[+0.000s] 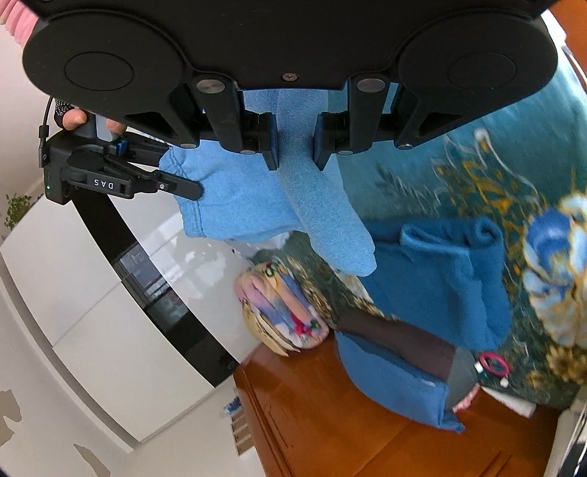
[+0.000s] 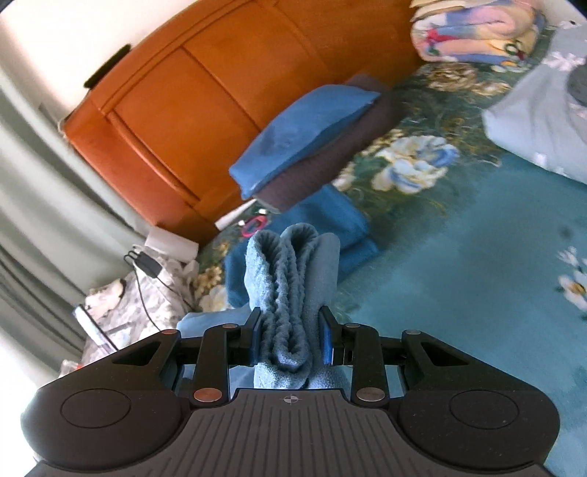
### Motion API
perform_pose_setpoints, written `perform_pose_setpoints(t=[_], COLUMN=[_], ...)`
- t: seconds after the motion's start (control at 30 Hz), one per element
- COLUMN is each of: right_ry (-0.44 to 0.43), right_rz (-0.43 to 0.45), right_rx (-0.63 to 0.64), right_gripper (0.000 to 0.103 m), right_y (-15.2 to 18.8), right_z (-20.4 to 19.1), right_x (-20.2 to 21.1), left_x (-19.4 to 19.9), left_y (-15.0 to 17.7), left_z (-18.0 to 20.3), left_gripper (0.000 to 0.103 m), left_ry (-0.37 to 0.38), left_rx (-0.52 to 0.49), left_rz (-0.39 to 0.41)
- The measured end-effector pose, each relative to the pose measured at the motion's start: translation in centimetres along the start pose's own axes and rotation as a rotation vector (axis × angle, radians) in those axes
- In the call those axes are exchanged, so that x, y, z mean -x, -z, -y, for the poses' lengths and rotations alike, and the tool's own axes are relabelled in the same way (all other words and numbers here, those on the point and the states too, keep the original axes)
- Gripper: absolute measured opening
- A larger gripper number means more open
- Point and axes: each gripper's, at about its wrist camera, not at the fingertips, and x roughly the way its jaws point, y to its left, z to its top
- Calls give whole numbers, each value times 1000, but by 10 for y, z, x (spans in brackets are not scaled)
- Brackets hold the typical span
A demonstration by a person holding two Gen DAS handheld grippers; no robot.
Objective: Fold clothes
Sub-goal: 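Carry the folded bundle with both tools toward the folded stack by the headboard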
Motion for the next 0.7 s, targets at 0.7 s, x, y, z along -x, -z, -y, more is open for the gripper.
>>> perform_pose_setpoints(t=[0.7], right_ry=[-71], right_rz=[-34], right_rx=[58], right_gripper=[27], right_y=[-102], right_z=[-34], right_x=[-120], left_x=[-30], left_y=[-116], left_z=[-60], left_gripper=[15], left_ry=[-63], left_rx=[-1], left_rz=[73])
